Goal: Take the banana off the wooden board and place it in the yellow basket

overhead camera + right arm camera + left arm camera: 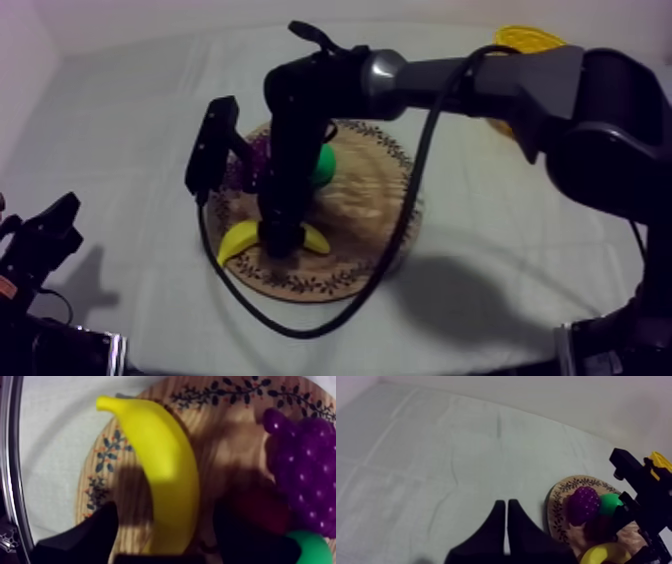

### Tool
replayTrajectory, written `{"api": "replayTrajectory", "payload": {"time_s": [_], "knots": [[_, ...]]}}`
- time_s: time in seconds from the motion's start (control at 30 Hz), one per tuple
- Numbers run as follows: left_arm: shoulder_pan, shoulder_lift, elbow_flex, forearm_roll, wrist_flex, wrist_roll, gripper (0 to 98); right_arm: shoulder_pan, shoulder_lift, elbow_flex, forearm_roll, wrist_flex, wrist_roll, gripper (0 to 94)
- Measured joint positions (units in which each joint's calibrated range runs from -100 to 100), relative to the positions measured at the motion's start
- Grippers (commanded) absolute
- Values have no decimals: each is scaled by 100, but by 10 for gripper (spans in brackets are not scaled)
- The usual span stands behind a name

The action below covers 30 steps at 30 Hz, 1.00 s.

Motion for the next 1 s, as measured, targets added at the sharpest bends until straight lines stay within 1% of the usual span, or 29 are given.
{"api": "replayTrajectory", "payload": {"time_s": [0.2, 0.3, 0.43, 0.6, 0.77, 0.93, 1.0], "knots": [[0, 0, 0, 0, 7, 0, 1, 87, 521, -809, -49, 694, -46, 516], [0, 0, 0, 0, 7, 0, 1, 121, 729, -1156, -61, 1037, -56, 490], [0, 0, 0, 0, 7, 0, 1, 134, 859, -1465, -66, 1327, -68, 451], [0, 0, 0, 0, 7, 0, 1, 130, 859, -1456, -26, 1496, -65, 400], [0, 0, 0, 0, 7, 0, 1, 105, 841, -1265, 67, 1484, -42, 367], [0, 0, 0, 0, 7, 0, 1, 128, 716, -1018, 68, 1487, -8, 266], [0, 0, 0, 0, 7, 0, 1, 149, 627, -939, 68, 1551, 7, 241]]}}
